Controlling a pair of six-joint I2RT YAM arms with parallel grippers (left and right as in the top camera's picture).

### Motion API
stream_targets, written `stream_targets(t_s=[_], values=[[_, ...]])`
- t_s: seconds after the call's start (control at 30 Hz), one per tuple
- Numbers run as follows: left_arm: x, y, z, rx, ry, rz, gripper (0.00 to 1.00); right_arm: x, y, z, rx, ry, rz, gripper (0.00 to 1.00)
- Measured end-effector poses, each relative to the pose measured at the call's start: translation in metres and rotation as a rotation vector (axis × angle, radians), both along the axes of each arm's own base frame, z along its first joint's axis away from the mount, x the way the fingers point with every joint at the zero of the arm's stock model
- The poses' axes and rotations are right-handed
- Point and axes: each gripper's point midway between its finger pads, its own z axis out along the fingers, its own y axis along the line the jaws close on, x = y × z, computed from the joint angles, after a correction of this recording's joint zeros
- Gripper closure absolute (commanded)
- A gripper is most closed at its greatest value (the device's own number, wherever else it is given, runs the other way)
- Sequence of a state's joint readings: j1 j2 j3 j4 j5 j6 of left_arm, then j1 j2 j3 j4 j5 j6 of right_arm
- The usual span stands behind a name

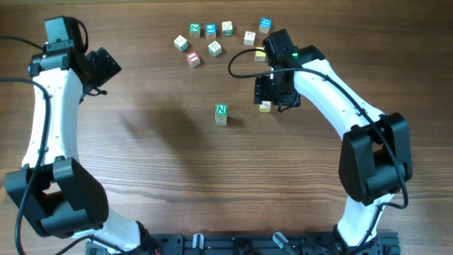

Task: Form a tower
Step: 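Lift the white airplane block out of the cluster with the right gripper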

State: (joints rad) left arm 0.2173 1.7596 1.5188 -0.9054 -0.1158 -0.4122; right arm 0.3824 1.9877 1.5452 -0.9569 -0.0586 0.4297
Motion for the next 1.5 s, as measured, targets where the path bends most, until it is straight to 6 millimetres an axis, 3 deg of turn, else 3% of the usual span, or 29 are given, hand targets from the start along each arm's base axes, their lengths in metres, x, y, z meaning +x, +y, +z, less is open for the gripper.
stream_targets(t_s=[0.23, 0.47, 0.6, 0.73, 0.87, 1.33, 1.5], values=[[0.000, 0.000, 0.000, 0.000, 0.000, 0.000, 0.00, 0.002, 0.001, -0.001, 0.003, -0.007, -0.001, 0.26], [0.000, 0.000, 0.000, 0.000, 0.000, 0.000, 0.00, 0.003, 0.003, -0.026, 0.028, -0.042, 0.010, 0.37], [0.000, 0.000, 0.000, 0.000, 0.000, 0.000, 0.00, 0.005, 0.004, -0.043, 0.043, -0.078, 0.008, 0.48], [0.000, 0.000, 0.000, 0.000, 0.000, 0.000, 0.00, 0.005, 0.004, -0.045, 0.044, -0.082, 0.010, 0.53], [0.000, 0.000, 0.000, 0.000, 0.000, 0.000, 0.00, 0.010, 0.003, -0.045, 0.036, -0.104, 0.006, 0.65], [0.000, 0.000, 0.000, 0.000, 0.000, 0.000, 0.00, 0.012, -0.003, -0.045, 0.000, -0.116, -0.002, 0.66], [0.000, 0.000, 0.000, 0.000, 0.000, 0.000, 0.00, 0.014, -0.005, -0.045, -0.014, -0.127, -0.007, 0.49]])
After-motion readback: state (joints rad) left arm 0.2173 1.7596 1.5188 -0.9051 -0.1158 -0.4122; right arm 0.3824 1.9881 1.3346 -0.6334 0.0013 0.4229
